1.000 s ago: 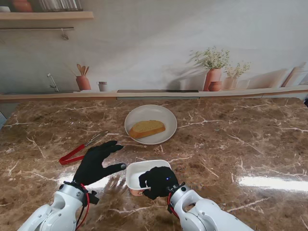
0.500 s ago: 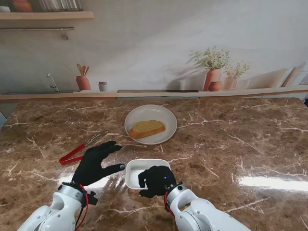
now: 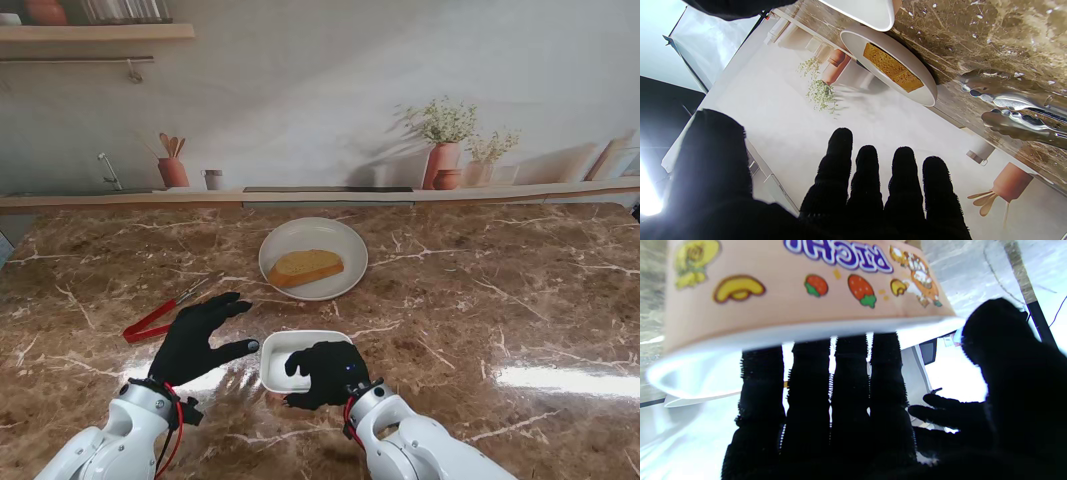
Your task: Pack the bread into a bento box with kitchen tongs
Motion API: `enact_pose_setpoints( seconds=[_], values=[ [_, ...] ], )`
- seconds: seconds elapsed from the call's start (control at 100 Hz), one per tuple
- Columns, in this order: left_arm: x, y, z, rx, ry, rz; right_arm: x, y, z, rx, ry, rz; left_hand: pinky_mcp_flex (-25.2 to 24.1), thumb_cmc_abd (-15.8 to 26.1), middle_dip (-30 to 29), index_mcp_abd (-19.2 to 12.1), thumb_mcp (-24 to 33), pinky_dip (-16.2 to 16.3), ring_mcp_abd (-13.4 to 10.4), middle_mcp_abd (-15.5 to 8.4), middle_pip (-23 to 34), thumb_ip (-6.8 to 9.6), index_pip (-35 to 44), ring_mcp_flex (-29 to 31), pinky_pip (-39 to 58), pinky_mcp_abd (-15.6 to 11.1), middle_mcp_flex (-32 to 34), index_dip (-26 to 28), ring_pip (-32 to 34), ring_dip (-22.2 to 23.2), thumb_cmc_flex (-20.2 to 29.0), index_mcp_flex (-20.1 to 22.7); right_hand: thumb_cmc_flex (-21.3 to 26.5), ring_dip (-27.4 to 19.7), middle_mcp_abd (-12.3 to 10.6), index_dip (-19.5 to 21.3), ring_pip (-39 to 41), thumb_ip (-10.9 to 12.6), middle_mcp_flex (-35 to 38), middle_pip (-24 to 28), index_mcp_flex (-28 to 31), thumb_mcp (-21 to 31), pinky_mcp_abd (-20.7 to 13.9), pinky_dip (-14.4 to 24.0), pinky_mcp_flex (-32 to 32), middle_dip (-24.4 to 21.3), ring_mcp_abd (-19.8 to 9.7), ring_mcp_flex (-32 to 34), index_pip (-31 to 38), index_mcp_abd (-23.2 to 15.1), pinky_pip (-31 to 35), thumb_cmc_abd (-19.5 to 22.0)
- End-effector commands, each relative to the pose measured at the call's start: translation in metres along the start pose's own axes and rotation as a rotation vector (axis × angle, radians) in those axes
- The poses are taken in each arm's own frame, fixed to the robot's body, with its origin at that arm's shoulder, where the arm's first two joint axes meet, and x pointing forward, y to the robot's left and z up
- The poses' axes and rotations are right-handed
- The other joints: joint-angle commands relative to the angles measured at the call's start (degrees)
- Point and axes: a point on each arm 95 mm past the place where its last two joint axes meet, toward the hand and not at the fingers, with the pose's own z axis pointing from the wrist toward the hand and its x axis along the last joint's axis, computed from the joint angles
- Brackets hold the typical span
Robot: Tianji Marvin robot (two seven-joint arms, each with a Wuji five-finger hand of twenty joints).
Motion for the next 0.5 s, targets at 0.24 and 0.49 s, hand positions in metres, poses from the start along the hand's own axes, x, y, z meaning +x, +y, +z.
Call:
enact_pose_setpoints(
  seconds=[0.24,0.49],
  values=[
    [-0.002,-0.005,-0.001,-0.003,-0.003,0.010,0.014,0.040,-0.029,-0.083,-0.001,0.132,-1.0,1.9,-0.5,-0.5,-1.9,-0.8,-1.7,-0.7,-1.4,2.50,-1.5,-2.1,-1.1,-2.3,-1.8,-0.6,-1.0,-1.0,1.9,-1.6,-7.1,-4.0,0.0,-1.5,-6.9,6.3,-8.1,-4.0,-7.3,-5.9,-0.9,1.5,-7.2,-5.1,0.6,-8.0,-5.1,1.3,-7.6,4.2],
    [-0.002,-0.009,0.000,-0.003,-0.001,0.024,-0.013,0.081,-0.057,-0.178,-0.019,0.163,-1.1,1.8,-0.6,-0.6,-1.9,-0.9,-1.9,-0.8,-1.4,2.51,-1.6,-2.2,-1.3,-2.4,-2.0,-0.5,-1.1,-1.0,1.8,-1.8,-9.6,-10.8,0.5,-2.4,-15.6,6.2,-18.0,-10.3,-13.4,-5.0,-4.9,-1.7,-19.5,-11.2,-1.6,-19.5,-9.3,2.7,-23.7,6.3]
  ],
)
